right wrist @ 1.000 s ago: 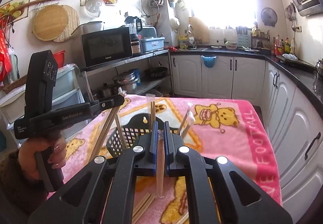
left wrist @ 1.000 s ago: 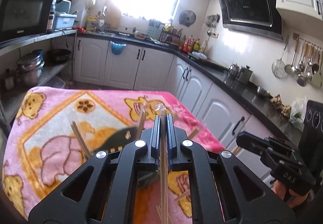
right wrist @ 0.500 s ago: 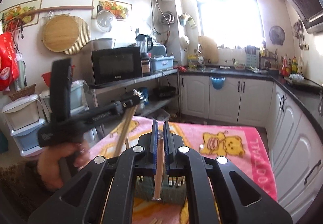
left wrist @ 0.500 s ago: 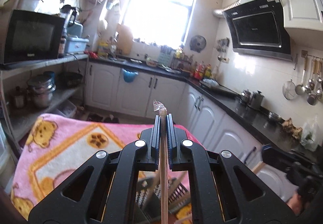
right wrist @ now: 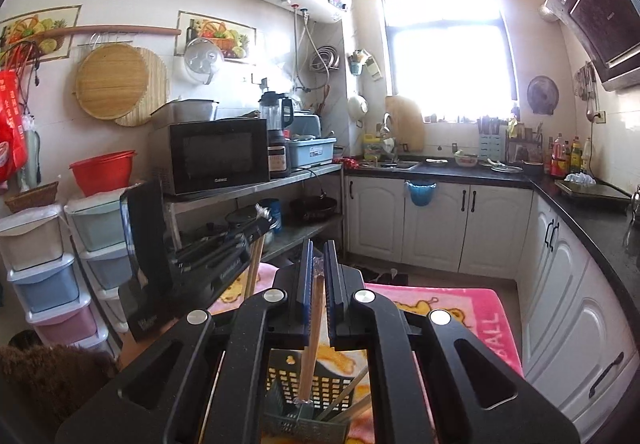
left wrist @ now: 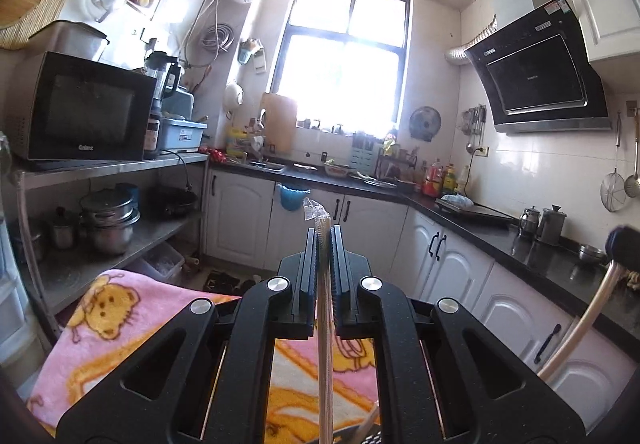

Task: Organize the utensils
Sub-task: 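Lift both held chopstick pairs upright and carry them above the caddy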

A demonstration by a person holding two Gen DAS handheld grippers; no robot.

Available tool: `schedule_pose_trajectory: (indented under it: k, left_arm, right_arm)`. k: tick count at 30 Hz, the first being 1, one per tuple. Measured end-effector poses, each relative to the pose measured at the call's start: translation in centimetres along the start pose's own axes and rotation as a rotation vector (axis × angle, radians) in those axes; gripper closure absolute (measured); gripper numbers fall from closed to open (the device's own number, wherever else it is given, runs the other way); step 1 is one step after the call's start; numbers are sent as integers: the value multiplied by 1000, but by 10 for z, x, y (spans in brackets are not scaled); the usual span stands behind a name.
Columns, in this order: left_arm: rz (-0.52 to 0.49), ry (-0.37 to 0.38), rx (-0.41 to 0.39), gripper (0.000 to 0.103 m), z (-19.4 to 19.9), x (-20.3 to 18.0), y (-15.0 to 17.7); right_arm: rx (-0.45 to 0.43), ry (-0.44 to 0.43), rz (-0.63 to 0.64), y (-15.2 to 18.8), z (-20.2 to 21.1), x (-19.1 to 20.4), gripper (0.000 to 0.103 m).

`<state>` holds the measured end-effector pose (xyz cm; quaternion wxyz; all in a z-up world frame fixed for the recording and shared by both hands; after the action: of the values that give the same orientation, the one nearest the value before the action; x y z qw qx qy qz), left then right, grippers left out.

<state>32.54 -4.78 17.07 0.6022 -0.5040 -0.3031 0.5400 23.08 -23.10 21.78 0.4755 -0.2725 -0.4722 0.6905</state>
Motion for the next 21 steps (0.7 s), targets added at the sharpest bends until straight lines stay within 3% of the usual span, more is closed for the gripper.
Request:
schedule_pose_trajectory:
  k: [12,21]
  left_arm:
    - [-38,-54,-69,100,-3,4,32]
    - [-75,-29,-85,100,-5,0,52]
  right_arm:
    - [51,10,-37,17,-28,-9,97]
    - [84,12,-49,33,-46,-8,97]
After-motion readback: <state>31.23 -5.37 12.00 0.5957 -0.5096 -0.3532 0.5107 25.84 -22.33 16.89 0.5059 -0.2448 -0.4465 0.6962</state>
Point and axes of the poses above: each gripper's, at about its wrist camera, not at the fingertips, and z roughly against the way its jaws point, x to its left, y to its underside, the point moved 2 cm from there along -z, roughly the way its jaws point, and after that the axes turned 12 degrees about x, right-handed, at the moved point
